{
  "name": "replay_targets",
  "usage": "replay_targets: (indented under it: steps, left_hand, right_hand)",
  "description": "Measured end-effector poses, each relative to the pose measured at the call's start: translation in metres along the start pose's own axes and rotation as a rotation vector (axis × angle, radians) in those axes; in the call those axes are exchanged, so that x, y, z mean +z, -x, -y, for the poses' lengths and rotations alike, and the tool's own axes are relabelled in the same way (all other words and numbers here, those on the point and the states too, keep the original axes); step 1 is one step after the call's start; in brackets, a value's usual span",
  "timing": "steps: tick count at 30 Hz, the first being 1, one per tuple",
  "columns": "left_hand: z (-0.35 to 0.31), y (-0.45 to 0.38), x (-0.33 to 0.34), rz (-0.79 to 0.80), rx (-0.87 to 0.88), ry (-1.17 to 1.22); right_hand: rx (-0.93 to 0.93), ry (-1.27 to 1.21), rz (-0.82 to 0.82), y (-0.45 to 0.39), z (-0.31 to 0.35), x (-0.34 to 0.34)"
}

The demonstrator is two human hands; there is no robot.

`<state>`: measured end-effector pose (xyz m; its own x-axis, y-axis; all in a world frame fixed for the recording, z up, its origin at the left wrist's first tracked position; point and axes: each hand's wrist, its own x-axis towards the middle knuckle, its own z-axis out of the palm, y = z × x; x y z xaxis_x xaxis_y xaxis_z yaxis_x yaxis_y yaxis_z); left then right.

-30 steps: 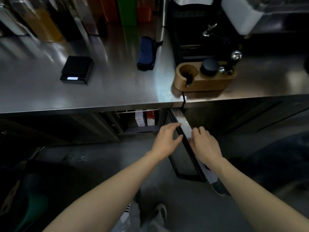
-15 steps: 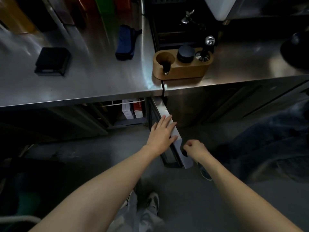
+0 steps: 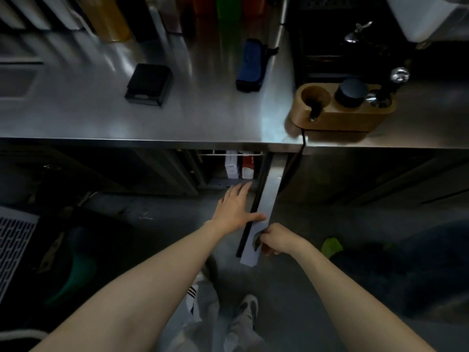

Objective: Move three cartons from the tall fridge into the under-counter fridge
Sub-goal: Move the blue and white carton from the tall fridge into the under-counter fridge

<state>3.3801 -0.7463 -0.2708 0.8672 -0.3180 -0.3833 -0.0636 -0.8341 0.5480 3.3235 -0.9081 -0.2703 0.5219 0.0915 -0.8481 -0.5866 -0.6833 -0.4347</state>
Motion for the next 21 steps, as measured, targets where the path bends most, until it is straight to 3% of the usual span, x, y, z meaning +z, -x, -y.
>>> replay_targets:
  steps: [7,11,21]
  left_hand:
    - [0.061,-0.001,-0.036,-0.027,-0.174,0.138]
    - [0.107,0.003,-0.06,-0.129,-0.275,0.243]
    - [0.171,-0.011,-0.1,-0.183,-0.356,0.523]
  right_hand:
    - [-0.05,-0.173,0.076,-0.03,0.067,0.023]
    - [-0.159,-0.186,0.117,-0.05,0.104,0.034]
    - [-0.327,-0.298,-0.084,-0.102,0.19,0.043]
